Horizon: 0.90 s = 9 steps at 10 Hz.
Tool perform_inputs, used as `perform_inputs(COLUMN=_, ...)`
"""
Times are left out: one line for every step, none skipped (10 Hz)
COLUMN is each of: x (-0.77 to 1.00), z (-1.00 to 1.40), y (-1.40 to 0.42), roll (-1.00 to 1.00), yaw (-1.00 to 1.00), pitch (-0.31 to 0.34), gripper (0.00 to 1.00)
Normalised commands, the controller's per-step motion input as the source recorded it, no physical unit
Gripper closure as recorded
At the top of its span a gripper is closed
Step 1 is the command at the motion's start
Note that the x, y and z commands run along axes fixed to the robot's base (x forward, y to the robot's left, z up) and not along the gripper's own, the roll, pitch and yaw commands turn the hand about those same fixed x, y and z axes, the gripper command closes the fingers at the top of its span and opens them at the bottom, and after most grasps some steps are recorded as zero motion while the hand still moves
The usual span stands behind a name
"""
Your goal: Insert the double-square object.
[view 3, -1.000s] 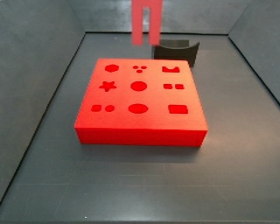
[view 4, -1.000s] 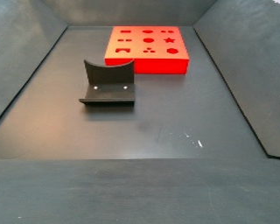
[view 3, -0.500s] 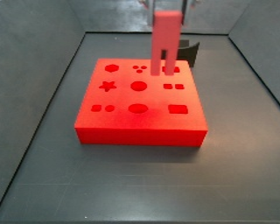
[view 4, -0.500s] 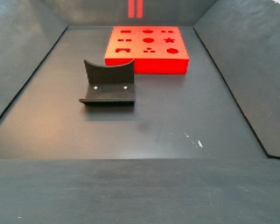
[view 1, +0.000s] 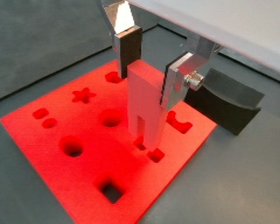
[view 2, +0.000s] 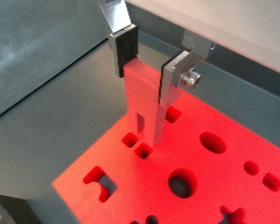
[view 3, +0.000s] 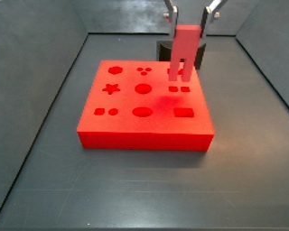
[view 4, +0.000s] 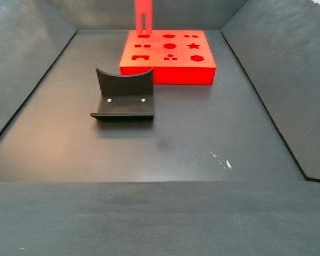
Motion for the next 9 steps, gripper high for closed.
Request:
perform_inputs(x=0.31, z=-0.15, y=0.26, roll=-0.11, yaw=-0.09, pitch=0.036, gripper=1.0)
perform_inputs(x=0.46, z=-0.13, y=0.06, roll=-0.09, yaw=0.0, pitch=0.004, gripper=1.0)
perform_inputs(x=0.33, z=-0.21, y=0.0, roll=-0.01, yaw=0.0, pitch=0.0, gripper=1.0)
perform_inputs(x=0.1, z=-0.24, y=0.0, roll=0.0, yaw=0.0, pitch=0.0, gripper=1.0)
perform_inputs(x=0.01, z=-0.2, y=0.0, roll=0.0, yaw=0.0, pitch=0.0, gripper=1.0)
perform_inputs(x=-0.04, z=-0.18, y=0.02, roll=0.0, yaw=-0.01, pitch=0.0, gripper=1.0)
perform_inputs(x=0.0, z=-0.13, y=0.0, roll=-0.02, yaw=0.0, pitch=0.0, gripper=1.0)
perform_inputs(x=0.0, z=-0.14, y=0.0, roll=-0.02, yaw=0.0, pitch=0.0, gripper=1.0)
perform_inputs(x=0.09, z=-0.15, y=0.0, roll=-0.03, yaw=0.0, pitch=-0.011, gripper=1.0)
